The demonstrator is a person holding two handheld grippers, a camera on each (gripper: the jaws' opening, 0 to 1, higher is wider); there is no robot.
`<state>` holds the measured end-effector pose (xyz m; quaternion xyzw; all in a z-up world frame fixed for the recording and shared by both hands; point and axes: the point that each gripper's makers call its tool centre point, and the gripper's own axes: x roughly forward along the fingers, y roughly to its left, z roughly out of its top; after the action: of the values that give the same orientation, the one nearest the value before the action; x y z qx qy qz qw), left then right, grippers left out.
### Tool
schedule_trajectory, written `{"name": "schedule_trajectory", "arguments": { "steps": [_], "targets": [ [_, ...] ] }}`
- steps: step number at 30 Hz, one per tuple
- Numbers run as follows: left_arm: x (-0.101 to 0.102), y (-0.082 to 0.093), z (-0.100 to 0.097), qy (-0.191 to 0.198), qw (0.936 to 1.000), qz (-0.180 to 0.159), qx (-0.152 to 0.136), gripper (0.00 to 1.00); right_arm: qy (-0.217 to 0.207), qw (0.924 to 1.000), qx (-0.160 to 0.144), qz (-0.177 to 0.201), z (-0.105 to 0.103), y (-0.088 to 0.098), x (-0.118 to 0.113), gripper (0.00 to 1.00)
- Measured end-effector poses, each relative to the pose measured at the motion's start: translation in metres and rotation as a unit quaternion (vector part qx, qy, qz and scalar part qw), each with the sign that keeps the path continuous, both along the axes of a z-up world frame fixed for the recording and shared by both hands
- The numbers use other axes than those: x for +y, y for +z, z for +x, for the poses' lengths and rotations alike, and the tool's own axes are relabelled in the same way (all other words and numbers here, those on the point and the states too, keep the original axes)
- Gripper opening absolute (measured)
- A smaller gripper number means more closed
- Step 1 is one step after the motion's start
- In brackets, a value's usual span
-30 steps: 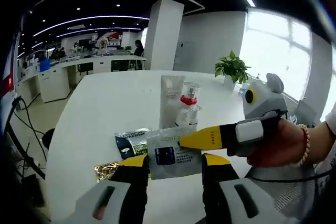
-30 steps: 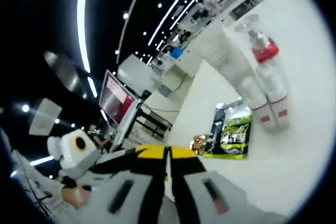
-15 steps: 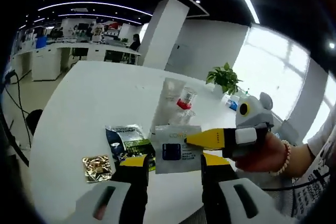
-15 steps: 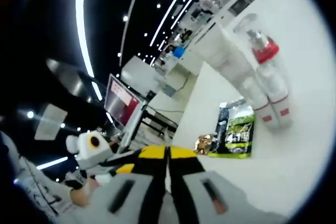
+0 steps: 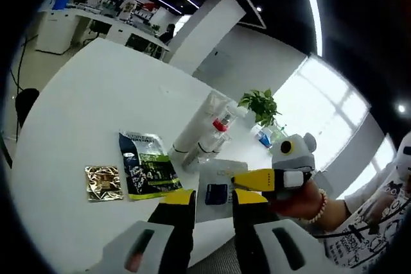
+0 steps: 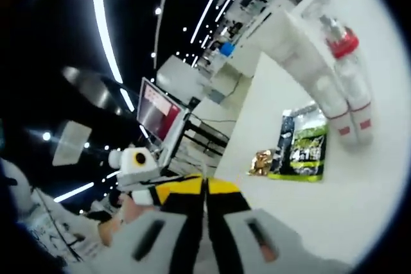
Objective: Arrange the skincare products in the storage area until every visible bottle or jar stands upright without overlapping.
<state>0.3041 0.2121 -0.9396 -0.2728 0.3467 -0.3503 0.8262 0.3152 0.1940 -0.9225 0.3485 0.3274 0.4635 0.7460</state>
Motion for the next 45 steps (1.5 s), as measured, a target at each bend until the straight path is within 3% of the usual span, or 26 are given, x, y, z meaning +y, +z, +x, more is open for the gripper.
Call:
{"name": "schedule_trajectory", "arguments": {
  "steps": [7,13,24,45],
  "targets": [
    [0.006,-0.009,0.002,-0.001,0.9998,0.011,0.013,0.08,-0.013,0.9997,0.012,-0.018,0.004,-0.01,-0.004,0.0],
    [0.004,-0.017,-0.002,-0.005,0.9986,0.029,0.043,0.04,-0.013,0.9987,0.013,-0.049,0.002,-0.02,-0.003,0.0],
    [0.003,-0.029,-0.012,-0.024,0.994,0.098,0.041,0.02,-0.004,0.9953,0.006,-0.096,-0.002,-0.036,-0.001,0.0],
    [0.011,-0.039,-0.011,-0.018,0.9903,0.126,0.055,0.02,0.01,0.9934,0.016,-0.114,-0.008,-0.045,0.002,0.0]
  ]
}}
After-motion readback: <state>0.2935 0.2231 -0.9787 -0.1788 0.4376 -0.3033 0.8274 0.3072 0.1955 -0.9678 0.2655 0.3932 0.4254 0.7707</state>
